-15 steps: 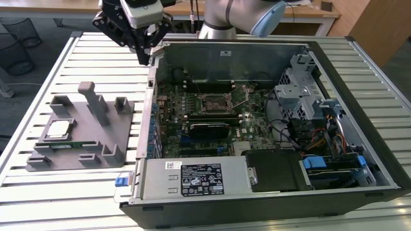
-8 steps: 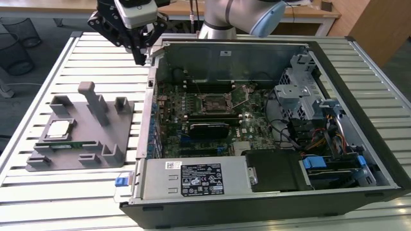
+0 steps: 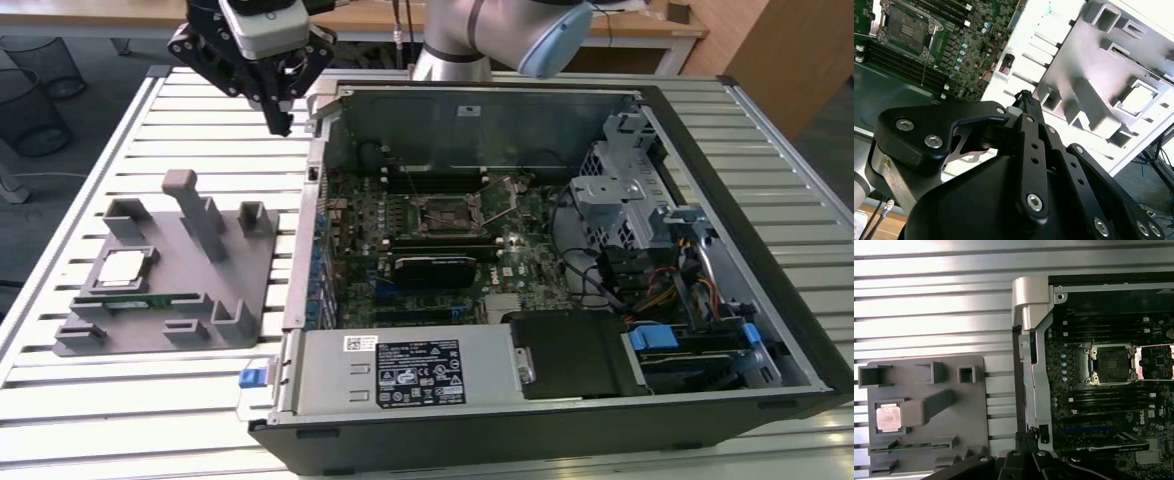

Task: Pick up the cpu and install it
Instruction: 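Reach for the cpu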

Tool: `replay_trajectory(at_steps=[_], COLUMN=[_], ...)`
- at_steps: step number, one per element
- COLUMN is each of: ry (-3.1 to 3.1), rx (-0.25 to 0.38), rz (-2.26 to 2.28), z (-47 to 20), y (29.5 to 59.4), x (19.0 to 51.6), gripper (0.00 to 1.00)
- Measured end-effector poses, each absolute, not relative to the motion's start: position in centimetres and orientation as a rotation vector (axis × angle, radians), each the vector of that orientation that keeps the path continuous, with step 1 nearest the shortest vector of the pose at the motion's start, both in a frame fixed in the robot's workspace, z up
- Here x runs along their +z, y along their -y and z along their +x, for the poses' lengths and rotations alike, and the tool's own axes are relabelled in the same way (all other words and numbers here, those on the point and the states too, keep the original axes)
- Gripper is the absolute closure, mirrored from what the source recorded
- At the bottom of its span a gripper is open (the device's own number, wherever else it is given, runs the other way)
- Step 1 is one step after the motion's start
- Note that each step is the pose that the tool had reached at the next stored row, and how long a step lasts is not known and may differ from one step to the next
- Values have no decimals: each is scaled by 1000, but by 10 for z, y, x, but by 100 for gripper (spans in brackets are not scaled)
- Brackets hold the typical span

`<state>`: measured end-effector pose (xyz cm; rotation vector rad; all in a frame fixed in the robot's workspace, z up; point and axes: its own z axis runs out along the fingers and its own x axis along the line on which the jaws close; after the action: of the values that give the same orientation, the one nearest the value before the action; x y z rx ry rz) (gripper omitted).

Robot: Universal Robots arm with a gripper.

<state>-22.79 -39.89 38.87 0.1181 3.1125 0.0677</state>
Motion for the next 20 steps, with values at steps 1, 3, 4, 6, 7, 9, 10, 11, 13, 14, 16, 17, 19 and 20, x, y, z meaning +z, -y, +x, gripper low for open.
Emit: replay_trajectory(at_steps=[1, 3, 4, 6, 7, 9, 10, 11, 13, 14, 16, 17, 19, 20], ry=[-3113, -3112, -3113, -3112, -3113, -3112, -3112, -3112, -3112, -3113, -3112, -3112, -3113, -3112], rx=[68, 68, 68, 68, 68, 68, 68, 68, 68, 68, 68, 68, 68, 68], rz=[118, 118, 118, 118, 118, 118, 118, 118, 118, 118, 118, 118, 118, 118], z=[-230, -236, -238, -242, -244, -248, -250, -252, -255, -257, -259, -260, -263, -264], y=[399, 399, 399, 399, 399, 399, 399, 399, 399, 399, 399, 399, 399, 399], x=[389, 389, 389, 389, 389, 389, 389, 389, 389, 389, 388, 388, 388, 388], gripper=[89, 89, 89, 89, 89, 89, 89, 89, 89, 89, 89, 89, 89, 89])
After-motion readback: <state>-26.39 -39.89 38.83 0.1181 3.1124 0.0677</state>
